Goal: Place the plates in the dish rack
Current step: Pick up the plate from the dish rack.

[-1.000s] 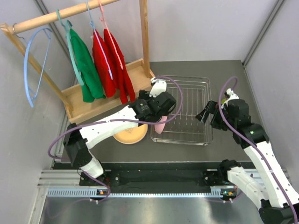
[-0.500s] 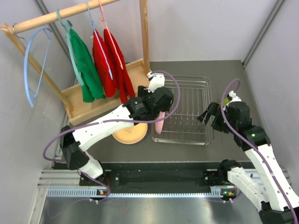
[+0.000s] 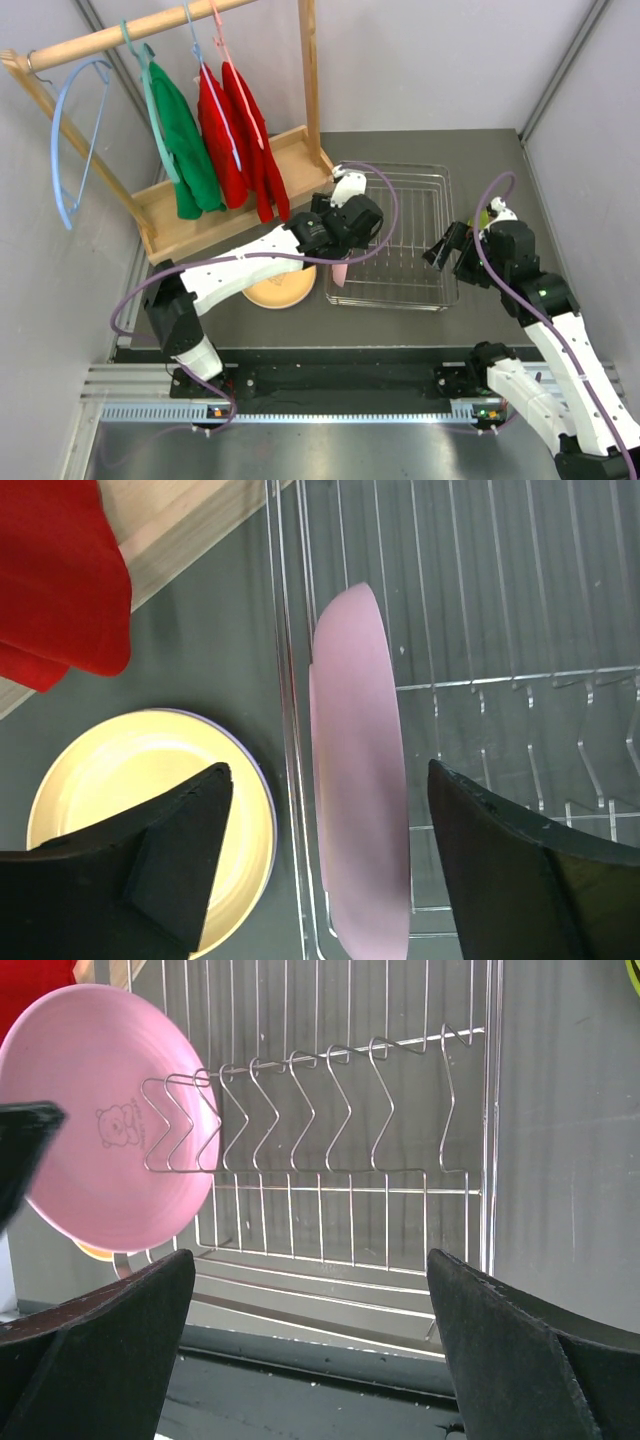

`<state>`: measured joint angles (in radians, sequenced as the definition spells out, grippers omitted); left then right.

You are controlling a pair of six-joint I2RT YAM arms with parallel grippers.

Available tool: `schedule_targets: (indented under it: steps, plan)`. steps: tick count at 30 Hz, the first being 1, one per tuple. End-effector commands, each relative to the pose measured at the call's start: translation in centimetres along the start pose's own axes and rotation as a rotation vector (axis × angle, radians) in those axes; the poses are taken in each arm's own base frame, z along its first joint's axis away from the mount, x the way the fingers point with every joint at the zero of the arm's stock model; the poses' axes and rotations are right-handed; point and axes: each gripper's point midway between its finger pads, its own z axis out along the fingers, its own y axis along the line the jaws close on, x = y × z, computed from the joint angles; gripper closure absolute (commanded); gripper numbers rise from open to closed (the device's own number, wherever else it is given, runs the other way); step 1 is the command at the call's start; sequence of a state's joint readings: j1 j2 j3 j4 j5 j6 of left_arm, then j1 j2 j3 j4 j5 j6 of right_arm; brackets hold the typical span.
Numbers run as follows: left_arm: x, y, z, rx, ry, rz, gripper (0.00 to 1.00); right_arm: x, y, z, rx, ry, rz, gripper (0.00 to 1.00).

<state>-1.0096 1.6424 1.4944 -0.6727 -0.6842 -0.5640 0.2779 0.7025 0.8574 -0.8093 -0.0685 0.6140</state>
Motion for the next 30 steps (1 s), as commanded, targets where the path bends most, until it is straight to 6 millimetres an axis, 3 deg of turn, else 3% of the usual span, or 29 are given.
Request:
schedule_targets:
  steps: [1,7,17,21,30]
  plan:
    - [-0.3,-0.1,0.5,-0.021,-0.028,-0.001,0.21,-0.3,-0.2,-0.2,0.007,-0.023,0.018,0.01]
    - [-0.1,0.0,1.1,-0.054,-0.02,0.017,0.51,-0.2,-0.4,-0.3,0.012,-0.025,0.011,0.01]
    - [-0.4,0.4,1.3,-0.103,-0.02,0.064,0.83,0.1,-0.7,-0.1,0.02,-0.018,0.01,0.01]
    - [-1.5,0.7,1.1,-0.161,-0.042,0.103,0.99,0.1,-0.7,0.0,0.018,-0.018,0.008,0.01]
    - [-3.5,1.5,-0.1,-0.358,-0.117,0.213,1.0,0.3,-1.0,0.1,0.029,-0.014,0.009,0.01]
